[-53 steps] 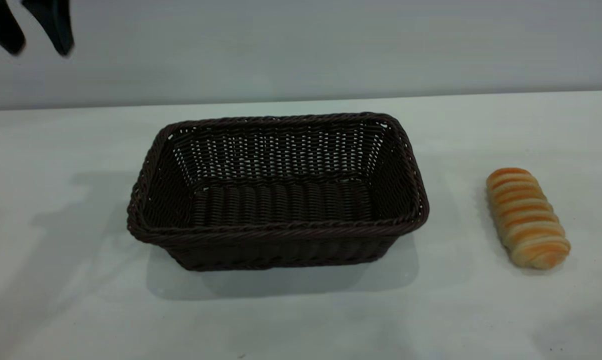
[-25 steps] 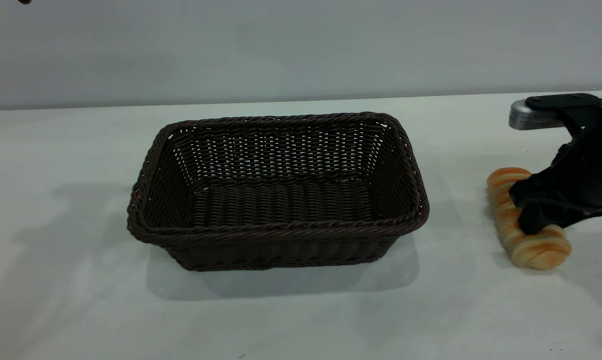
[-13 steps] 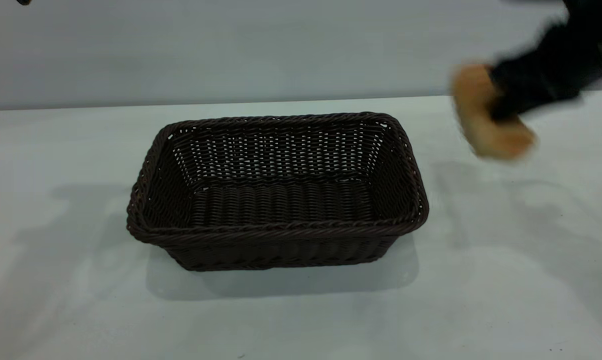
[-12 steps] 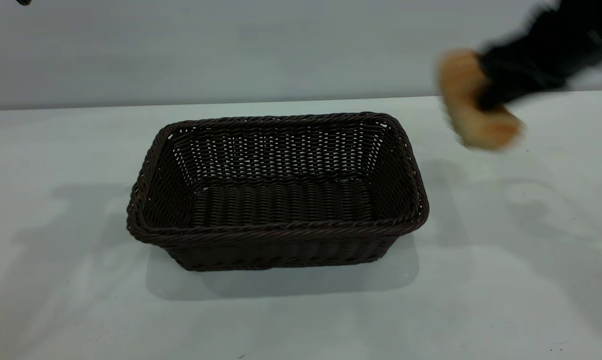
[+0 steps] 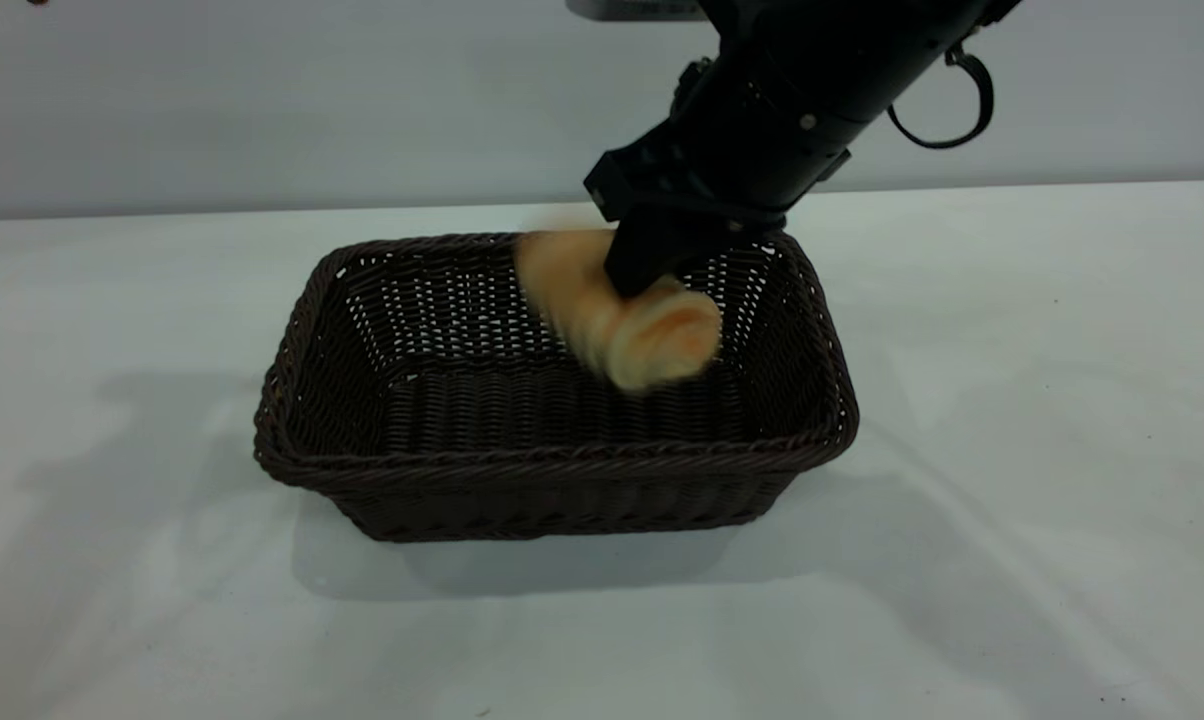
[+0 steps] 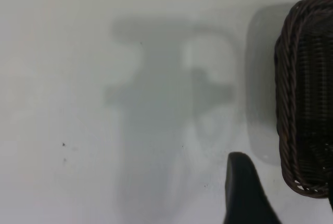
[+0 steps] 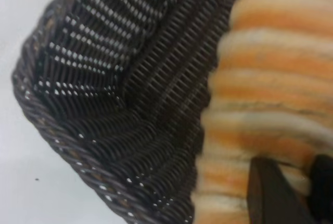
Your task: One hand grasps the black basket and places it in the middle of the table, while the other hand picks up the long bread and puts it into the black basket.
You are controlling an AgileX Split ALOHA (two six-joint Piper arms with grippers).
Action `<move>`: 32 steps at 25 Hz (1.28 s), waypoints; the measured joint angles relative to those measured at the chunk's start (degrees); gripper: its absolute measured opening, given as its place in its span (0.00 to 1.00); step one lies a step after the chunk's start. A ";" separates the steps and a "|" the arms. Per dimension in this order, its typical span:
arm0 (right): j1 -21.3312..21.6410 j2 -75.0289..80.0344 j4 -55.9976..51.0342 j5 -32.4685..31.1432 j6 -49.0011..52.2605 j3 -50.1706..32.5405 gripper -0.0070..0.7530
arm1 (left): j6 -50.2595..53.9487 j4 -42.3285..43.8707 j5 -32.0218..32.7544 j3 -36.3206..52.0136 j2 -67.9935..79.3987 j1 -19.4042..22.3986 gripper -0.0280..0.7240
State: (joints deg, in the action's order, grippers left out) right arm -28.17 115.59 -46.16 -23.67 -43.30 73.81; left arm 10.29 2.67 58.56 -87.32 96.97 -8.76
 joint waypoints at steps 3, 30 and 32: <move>1.11 -0.55 1.09 -0.13 0.07 0.25 0.41 | -0.37 0.90 0.07 0.00 -3.40 0.00 0.63; 10.36 -50.02 53.35 -40.34 48.54 -13.69 0.51 | 0.56 9.70 0.82 33.90 -58.40 0.00 0.63; 10.36 -55.70 52.90 -40.48 48.54 -17.80 0.51 | 0.88 9.59 0.25 36.60 -62.21 0.00 0.63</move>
State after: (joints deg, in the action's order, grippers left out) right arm -17.80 59.89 6.74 -64.14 5.24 56.00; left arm 11.17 12.26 58.81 -50.72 34.76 -8.76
